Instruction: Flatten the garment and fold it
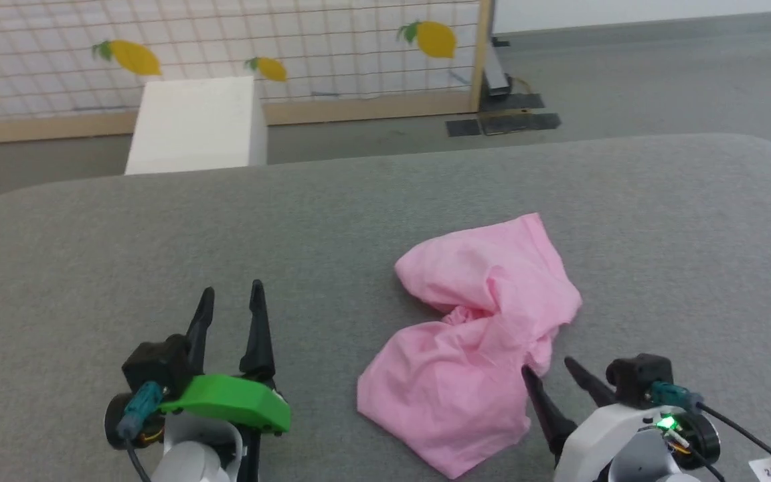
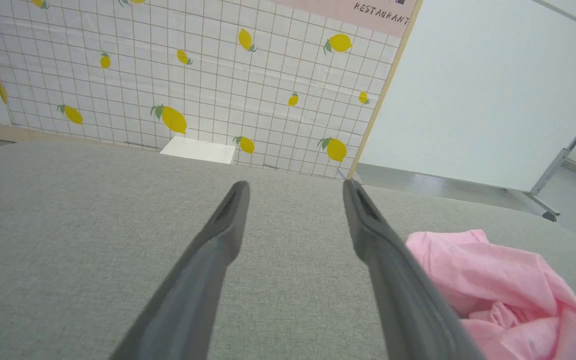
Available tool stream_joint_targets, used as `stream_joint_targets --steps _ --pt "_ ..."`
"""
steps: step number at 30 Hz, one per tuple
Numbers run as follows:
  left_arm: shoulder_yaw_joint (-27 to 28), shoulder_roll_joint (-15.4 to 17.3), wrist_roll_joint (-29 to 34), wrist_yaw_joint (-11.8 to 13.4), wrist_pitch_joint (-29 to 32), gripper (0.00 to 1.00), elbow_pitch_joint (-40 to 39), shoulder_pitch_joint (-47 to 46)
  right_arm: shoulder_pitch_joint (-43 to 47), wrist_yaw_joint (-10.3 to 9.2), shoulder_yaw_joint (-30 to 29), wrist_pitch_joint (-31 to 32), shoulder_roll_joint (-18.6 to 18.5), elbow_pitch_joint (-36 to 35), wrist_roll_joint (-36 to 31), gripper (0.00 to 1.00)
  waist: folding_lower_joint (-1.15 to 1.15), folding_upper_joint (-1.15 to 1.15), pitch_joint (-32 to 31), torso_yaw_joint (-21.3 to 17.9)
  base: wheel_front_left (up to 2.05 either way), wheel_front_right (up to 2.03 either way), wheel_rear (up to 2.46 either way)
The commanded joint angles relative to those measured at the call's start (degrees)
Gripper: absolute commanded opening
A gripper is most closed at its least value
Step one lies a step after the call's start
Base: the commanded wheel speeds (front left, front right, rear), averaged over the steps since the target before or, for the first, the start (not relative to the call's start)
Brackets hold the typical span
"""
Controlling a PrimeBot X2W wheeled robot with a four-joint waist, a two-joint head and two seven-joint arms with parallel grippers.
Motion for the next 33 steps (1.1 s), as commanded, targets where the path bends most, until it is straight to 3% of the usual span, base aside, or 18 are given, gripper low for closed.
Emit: stream_joint_targets --steps 1,6,13,16,17,21,33 --pt "0.88 -0.17 1.17 -0.09 -0.40 1.00 -1.36 0.94 -0.25 -0.09 0.33 2.67 -0.08 0.54 0.68 1.00 0.00 0.00 1.46 4.38 0.00 0.00 0.00" --pt "3.25 -2.13 3.42 -1.14 -0.44 1.00 -3.83 2.10 -1.15 -0.09 -0.76 9.69 -0.08 0.72 1.73 1.00 0.00 0.00 2.88 7.69 0.00 0.00 0.00" --pt "4.49 -3.94 5.09 -3.16 -0.45 1.00 -2.93 2.23 -3.69 -0.09 -3.78 11.62 -0.08 1.66 2.94 1.00 0.00 0.00 3.18 9.19 0.00 0.00 0.00" --pt "4.74 -4.44 5.43 -3.94 -0.45 1.00 -2.23 2.16 -5.27 -0.09 -2.97 12.87 -0.08 2.61 2.79 0.18 0.00 0.00 3.07 9.43 0.00 0.00 0.00" --pt "4.79 -4.55 5.54 -4.13 -0.45 1.00 -2.01 2.12 -5.70 -0.09 -2.71 12.94 -0.08 2.59 2.86 0.00 0.00 0.00 3.00 9.50 0.00 0.00 0.00" --pt "5.00 -4.92 5.98 -4.82 -0.45 1.00 -1.10 2.15 -7.07 -0.09 -0.63 11.84 -0.08 0.90 4.20 0.00 0.00 0.00 2.28 9.66 0.00 0.00 0.00" --pt "6.52 -5.35 6.89 -5.62 -0.45 1.00 -0.31 2.81 -19.08 -0.09 15.31 3.77 -0.08 -9.47 8.39 0.00 0.00 0.00 0.55 9.64 0.00 0.00 0.00"
